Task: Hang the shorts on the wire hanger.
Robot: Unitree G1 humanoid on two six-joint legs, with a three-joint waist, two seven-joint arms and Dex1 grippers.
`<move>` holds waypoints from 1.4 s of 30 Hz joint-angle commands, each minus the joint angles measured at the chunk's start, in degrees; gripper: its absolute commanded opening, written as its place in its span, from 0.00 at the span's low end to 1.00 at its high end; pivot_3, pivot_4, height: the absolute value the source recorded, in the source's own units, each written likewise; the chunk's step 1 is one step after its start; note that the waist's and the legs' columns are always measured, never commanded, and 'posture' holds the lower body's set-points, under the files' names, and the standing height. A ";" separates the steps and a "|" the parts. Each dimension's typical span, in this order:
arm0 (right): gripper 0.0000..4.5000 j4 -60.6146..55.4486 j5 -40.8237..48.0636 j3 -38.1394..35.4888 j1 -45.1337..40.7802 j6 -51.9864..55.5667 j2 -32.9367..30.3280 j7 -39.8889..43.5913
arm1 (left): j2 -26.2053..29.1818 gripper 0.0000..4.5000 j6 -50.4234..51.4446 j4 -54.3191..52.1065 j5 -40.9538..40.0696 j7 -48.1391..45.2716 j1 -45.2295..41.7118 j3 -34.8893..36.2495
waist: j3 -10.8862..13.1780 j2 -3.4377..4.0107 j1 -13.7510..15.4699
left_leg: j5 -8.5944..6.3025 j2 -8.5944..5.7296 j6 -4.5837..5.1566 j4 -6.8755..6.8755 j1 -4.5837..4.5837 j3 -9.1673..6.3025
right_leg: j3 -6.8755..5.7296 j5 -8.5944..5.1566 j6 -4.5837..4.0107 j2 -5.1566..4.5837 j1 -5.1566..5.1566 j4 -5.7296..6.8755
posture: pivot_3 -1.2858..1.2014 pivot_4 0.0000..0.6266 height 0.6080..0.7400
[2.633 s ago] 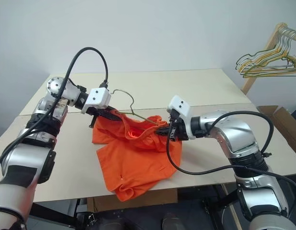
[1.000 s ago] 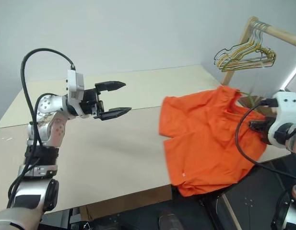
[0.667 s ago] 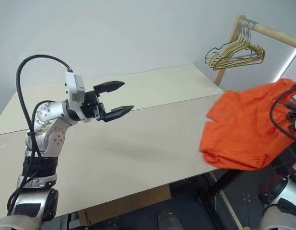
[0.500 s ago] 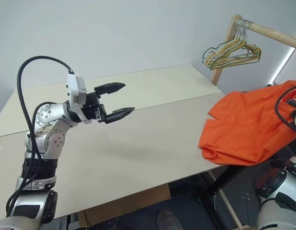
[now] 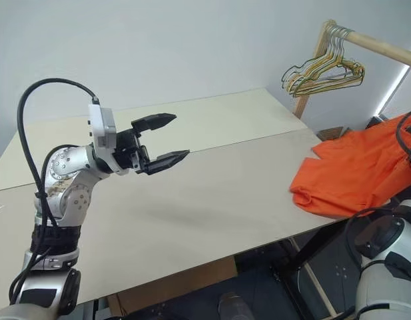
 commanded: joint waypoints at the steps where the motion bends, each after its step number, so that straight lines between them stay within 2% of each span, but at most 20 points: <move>1: 0.02 0.50 1.53 -1.49 -3.05 -0.62 -1.21 -2.17 | 0.17 1.00 -1.31 -1.85 -0.87 0.26 -0.01 0.95 | 0.00 0.00 0.03 | 0.00 0.01 0.00 0.00 0.00 0.00 | -0.01 0.00 0.00 0.01 0.01 -0.01 | 0.42 0.00 1.00; 5: 0.02 3.13 2.57 -4.77 -3.93 -0.28 -0.71 -6.44 | 0.21 1.00 -1.67 -2.21 -1.02 0.48 0.26 0.90 | 0.00 0.00 0.19 | 0.00 -0.02 0.00 0.00 -0.02 0.00 | -0.01 -0.01 0.01 -0.01 0.02 -0.04 | 0.43 0.00 1.00; 11: 0.02 2.78 2.31 -3.21 -2.96 1.49 1.01 -9.30 | -0.04 1.00 -2.22 -2.85 -3.02 0.00 0.38 1.62 | 0.00 0.00 0.26 | -0.02 0.00 0.03 0.00 0.10 -0.04 | -0.07 -0.01 0.02 0.00 0.31 -0.18 | 0.43 0.00 1.00; 16: 0.37 -1.65 0.76 0.01 -0.93 1.71 2.97 -11.22 | -0.38 1.00 -2.53 -3.59 -4.71 -0.38 0.28 1.94 | 0.00 0.00 0.25 | -0.07 -0.01 0.12 -0.12 0.61 -0.02 | -0.05 -0.04 0.07 0.00 0.76 -0.33 | 0.43 0.00 1.00; 21: 0.75 -6.80 -1.18 2.56 0.13 0.88 4.72 -14.22 | -0.30 1.00 -2.57 -3.57 -4.42 -0.09 0.45 1.70 | 0.03 0.06 0.30 | -0.07 -0.05 0.12 -0.21 0.64 -0.02 | 0.02 -0.06 0.09 -0.02 0.75 -0.33 | 0.43 0.00 1.00; 24: 0.98 -13.48 -4.08 6.83 1.68 0.40 6.73 -16.24 | -0.07 1.00 -2.36 -3.72 -3.80 0.48 0.67 1.54 | 0.03 0.06 0.32 | -0.07 -0.04 0.12 -0.21 0.64 -0.03 | 0.01 -0.06 0.10 -0.03 0.75 -0.33 | 0.43 0.00 1.00; 30: 0.99 -24.01 -10.19 13.38 5.34 -2.61 10.51 -19.59 | -0.07 1.00 -2.42 -4.46 -3.69 0.73 1.34 1.29 | 0.03 0.07 0.29 | -0.07 -0.04 0.12 -0.25 0.68 -0.07 | 0.04 -0.06 0.10 -0.03 0.74 -0.30 | 0.44 0.00 1.00; 33: 0.99 -28.31 -12.56 17.22 7.39 -7.35 11.70 -19.32 | 0.00 1.00 -2.36 -4.92 -4.05 0.69 1.66 1.48 | 0.03 0.07 0.40 | -0.07 -0.05 0.12 -0.24 0.68 -0.18 | 0.05 -0.06 0.11 -0.04 0.73 -0.29 | 0.44 0.00 1.00; 36: 0.99 -31.39 -14.89 22.36 9.53 -13.37 11.41 -17.16 | 0.03 1.00 -2.24 -5.34 -4.28 0.81 1.95 1.62 | 0.03 0.07 0.41 | -0.07 -0.07 0.12 -0.24 0.68 -0.34 | 0.04 -0.07 0.12 -0.06 0.73 -0.29 | 0.44 0.00 1.00; 39: 0.99 -32.64 -18.86 29.87 14.31 -25.27 8.57 -12.55 | 0.27 1.00 -1.17 -5.73 -4.48 1.46 2.31 1.78 | 0.03 0.06 0.55 | -0.07 -0.08 0.12 -0.26 0.69 -0.44 | 0.00 -0.08 0.14 -0.06 0.75 -0.33 | 0.45 0.00 1.00; 42: 0.99 -33.05 -19.96 34.98 15.33 -26.73 8.55 -7.45 | 1.74 1.00 -0.33 -6.09 -2.85 2.58 3.39 1.68 | 0.03 0.06 0.51 | -0.07 -0.10 0.12 -0.27 0.70 -0.44 | 0.03 -0.08 0.14 -0.08 0.75 -0.33 | 0.45 0.00 1.00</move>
